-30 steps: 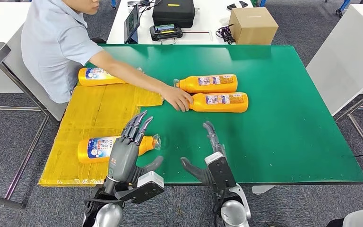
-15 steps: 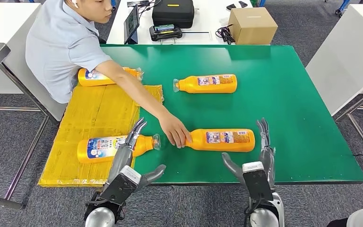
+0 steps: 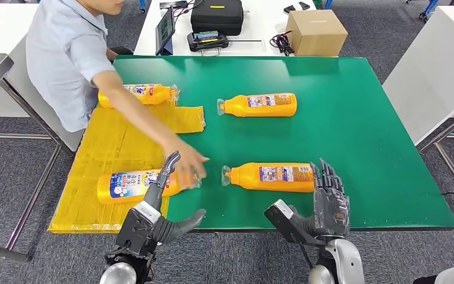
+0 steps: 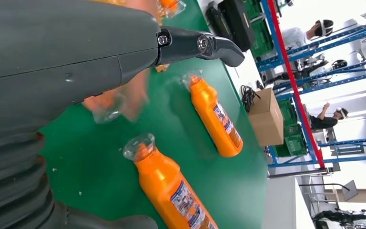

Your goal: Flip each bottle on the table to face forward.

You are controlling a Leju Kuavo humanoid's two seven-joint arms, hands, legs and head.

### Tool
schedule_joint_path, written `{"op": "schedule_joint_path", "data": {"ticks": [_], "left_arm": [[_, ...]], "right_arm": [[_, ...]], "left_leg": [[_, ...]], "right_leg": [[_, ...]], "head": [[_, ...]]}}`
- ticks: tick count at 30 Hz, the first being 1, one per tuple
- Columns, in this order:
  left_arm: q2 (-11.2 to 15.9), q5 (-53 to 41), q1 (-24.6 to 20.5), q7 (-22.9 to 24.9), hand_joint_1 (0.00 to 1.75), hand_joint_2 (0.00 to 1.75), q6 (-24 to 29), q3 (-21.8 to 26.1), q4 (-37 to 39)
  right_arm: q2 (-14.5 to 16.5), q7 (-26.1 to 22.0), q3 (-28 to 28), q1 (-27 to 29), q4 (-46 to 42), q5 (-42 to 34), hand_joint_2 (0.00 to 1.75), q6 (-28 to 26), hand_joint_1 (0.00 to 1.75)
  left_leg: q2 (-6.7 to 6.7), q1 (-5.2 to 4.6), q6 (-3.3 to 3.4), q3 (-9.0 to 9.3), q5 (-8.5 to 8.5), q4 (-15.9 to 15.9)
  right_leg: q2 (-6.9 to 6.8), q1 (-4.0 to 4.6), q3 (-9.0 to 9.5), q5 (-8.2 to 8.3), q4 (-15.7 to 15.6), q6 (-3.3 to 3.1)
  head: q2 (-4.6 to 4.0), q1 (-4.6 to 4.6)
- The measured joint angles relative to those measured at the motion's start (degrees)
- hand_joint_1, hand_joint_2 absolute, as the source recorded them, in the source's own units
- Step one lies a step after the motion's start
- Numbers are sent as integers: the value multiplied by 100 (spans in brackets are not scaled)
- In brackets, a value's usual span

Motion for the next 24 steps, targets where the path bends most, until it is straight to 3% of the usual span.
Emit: {"op": "schedule_joint_path", "data": {"ticks": [8, 24], "left_arm": [[-4, 272, -81, 40, 0, 175, -100, -63, 141], [-2, 281, -289, 6, 0, 175, -209, -214, 483]], "right_arm": [[-417, 148, 141, -650, 880, 364, 175, 29, 0], [-734, 279, 343, -1577, 2553, 397, 175, 22, 0]], "left_leg": [[2, 0, 0, 4, 2, 0], [1, -1, 1, 2, 4, 1]], "right_leg": [[1, 1, 0, 2, 0, 0], [1, 0, -1, 3, 0, 1]], "head": [[0, -2], [0, -3]]}}
